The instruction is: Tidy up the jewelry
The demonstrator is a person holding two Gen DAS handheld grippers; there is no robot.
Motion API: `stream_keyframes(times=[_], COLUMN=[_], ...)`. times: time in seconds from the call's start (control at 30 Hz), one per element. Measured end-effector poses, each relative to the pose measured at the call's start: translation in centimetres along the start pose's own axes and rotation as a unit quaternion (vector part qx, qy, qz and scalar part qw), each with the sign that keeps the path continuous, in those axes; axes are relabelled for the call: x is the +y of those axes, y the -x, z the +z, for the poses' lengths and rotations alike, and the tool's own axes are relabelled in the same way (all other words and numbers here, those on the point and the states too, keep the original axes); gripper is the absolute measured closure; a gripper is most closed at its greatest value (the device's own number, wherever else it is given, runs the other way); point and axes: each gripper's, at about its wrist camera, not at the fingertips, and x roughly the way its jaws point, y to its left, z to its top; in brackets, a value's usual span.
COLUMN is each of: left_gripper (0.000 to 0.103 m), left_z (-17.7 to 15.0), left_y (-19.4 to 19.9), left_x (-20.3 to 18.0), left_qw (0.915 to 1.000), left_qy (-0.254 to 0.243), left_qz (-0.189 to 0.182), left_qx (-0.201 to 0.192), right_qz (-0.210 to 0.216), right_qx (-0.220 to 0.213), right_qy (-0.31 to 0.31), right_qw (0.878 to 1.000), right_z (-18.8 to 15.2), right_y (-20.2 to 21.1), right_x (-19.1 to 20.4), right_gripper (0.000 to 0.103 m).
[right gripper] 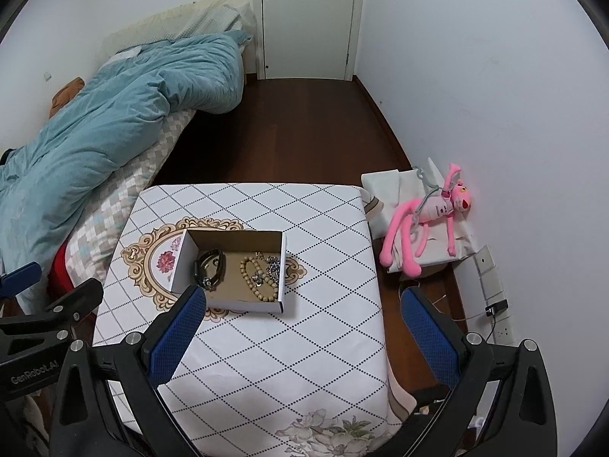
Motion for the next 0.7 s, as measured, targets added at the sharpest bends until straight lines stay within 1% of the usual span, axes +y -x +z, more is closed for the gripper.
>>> stream_keyframes(times=[0.3,0.7], left_gripper=[0.0,0.0], left_z=[-0.31,-0.31], left_y=[-0.54,-0.58], left_x=[0.2,0.39], left_qw=[0.9999,0.9999], left_qy=[-0.001,0.003], left_qz=[0.006,0.007], left_qx=[0.008,0.008], right_qz=[0.001,-0.002], right_qx=[0.006,0.01], right_qy=[0.006,0.009], right_qw=[1.0,1.0], right_z=[-0.11,-0.07], right_y=[-0.34,-0.62], right_x=[0.46,0.65], right_gripper=[0.0,0.0])
